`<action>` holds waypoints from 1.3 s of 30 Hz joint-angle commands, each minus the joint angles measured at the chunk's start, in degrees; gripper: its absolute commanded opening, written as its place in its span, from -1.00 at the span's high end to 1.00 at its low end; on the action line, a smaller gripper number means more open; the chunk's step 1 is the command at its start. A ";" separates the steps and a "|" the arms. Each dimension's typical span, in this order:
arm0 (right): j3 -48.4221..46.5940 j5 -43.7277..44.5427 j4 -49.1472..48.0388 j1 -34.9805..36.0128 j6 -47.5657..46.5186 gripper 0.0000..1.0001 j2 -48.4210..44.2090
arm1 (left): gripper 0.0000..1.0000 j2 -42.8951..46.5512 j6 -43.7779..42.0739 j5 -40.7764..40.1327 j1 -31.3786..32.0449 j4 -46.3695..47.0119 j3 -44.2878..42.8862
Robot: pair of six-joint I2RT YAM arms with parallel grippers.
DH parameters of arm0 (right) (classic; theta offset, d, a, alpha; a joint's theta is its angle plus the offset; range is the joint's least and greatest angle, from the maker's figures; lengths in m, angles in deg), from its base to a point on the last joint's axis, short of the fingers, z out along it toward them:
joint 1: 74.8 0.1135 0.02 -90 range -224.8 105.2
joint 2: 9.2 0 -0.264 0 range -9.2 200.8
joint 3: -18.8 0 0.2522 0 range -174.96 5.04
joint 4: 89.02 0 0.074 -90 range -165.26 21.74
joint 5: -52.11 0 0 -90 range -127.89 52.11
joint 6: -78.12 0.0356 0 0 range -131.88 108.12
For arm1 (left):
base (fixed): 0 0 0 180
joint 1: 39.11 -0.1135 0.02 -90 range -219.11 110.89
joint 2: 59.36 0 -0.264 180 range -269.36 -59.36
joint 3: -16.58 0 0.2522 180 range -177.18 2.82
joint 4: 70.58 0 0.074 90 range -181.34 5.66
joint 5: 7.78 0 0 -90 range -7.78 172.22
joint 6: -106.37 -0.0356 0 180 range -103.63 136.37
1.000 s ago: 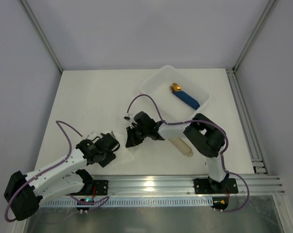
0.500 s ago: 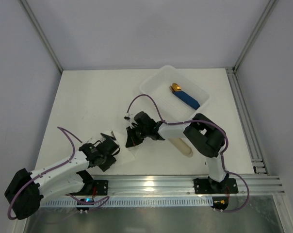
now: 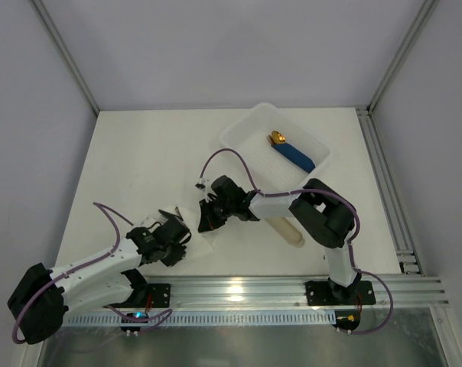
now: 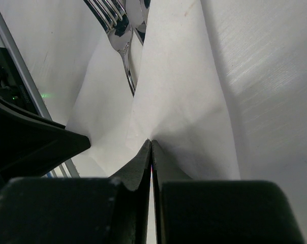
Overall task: Place the utensils on the paper napkin and roll it up
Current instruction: Roll the napkin at the center of the board.
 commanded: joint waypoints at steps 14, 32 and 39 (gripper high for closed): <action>0.27 4.16 3.93 0.86 -1.68 0.93 3.49 | 1.00 0.96 -6.67 -6.23 0.52 0.44 -4.46; -0.17 -0.59 3.14 1.21 0.52 0.92 3.67 | 1.00 -14.95 -22.94 -14.76 0.52 5.80 -20.46; -0.43 0.38 4.01 1.12 0.79 0.93 0.25 | 1.00 -15.22 -24.44 -15.29 0.52 6.68 -20.20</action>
